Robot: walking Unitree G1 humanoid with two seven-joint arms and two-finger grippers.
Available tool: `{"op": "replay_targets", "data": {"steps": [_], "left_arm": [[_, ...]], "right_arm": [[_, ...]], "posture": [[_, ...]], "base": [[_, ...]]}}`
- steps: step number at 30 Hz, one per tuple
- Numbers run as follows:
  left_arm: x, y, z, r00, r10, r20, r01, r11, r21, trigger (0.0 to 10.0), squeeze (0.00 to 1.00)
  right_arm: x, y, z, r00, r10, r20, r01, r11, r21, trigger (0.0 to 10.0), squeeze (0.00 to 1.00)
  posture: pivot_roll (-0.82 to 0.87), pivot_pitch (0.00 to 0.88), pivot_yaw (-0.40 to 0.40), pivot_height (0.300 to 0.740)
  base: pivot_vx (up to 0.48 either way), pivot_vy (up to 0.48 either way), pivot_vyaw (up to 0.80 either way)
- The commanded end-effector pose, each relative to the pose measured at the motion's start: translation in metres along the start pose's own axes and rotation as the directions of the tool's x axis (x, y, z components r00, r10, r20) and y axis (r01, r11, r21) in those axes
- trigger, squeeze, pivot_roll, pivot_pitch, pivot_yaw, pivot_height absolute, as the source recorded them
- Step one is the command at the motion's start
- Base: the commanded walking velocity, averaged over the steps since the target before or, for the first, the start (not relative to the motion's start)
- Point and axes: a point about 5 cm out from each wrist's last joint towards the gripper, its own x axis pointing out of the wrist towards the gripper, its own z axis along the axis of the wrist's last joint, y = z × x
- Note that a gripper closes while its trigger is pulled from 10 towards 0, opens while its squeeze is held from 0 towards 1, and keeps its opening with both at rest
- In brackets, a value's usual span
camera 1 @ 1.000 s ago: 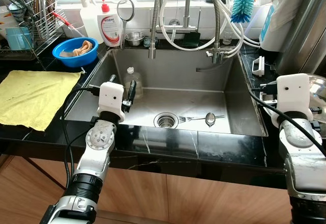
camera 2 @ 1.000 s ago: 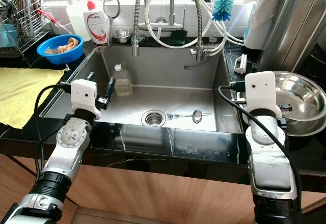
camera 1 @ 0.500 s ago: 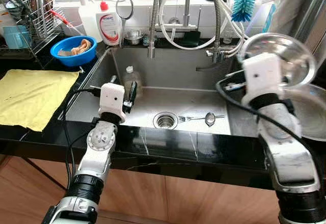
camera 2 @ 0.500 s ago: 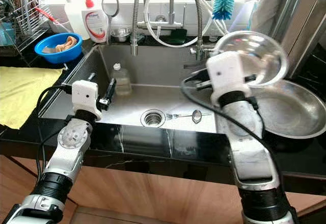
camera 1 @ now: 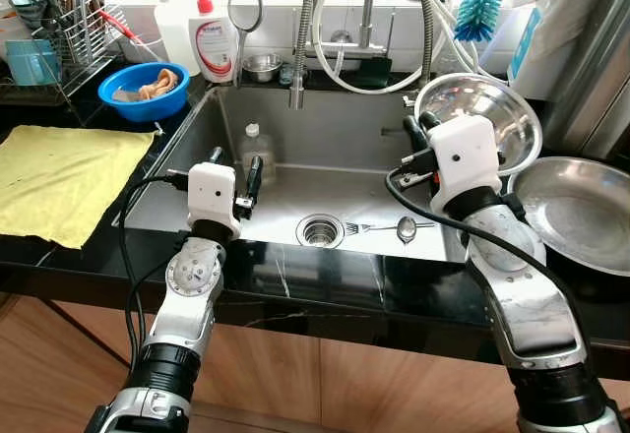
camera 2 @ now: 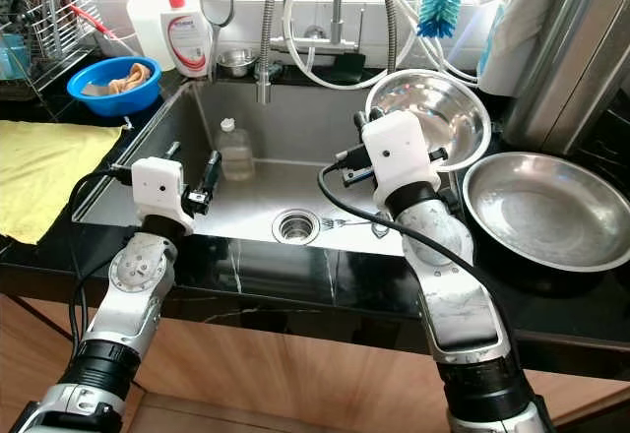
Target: Kitchen organization
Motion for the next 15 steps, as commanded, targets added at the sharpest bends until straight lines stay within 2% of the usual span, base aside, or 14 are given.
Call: {"op": "replay_targets", "data": {"steps": [1,6,11,15], "left_arm": [[0.0,0.003,0.005,1.0,0.005,0.027,-0.005,1.0,0.006,10.0,0.0],[-0.001,0.003,0.005,1.0,0.004,0.026,-0.004,1.0,0.009,10.0,0.0],[-0.001,0.004,0.005,1.0,0.006,0.025,-0.006,1.0,0.011,10.0,0.0],[-0.001,0.004,0.005,1.0,0.005,0.024,-0.005,1.0,0.013,10.0,0.0]], "right_arm": [[-0.001,0.006,-0.007,0.999,0.041,-0.023,-0.041,0.999,0.018,10.0,0.0],[-0.002,0.023,-0.022,0.987,0.143,-0.08,-0.135,0.986,0.094,10.0,0.0],[-0.001,0.032,-0.031,0.972,0.205,-0.114,-0.189,0.972,0.139,10.0,0.0],[0.001,0.034,-0.035,0.969,0.214,-0.127,-0.19,0.966,0.173,10.0,0.0]], "posture": [[-0.02,0.0,0.022,0.72],[-0.01,0.0,0.02,0.72],[-0.01,0.0,0.02,0.72],[-0.01,0.0,0.02,0.72]], "base": [[0.0,0.0,0.0],[0.0,0.0,0.0],[0.0,0.0,0.0],[0.0,0.0,0.0]]}}
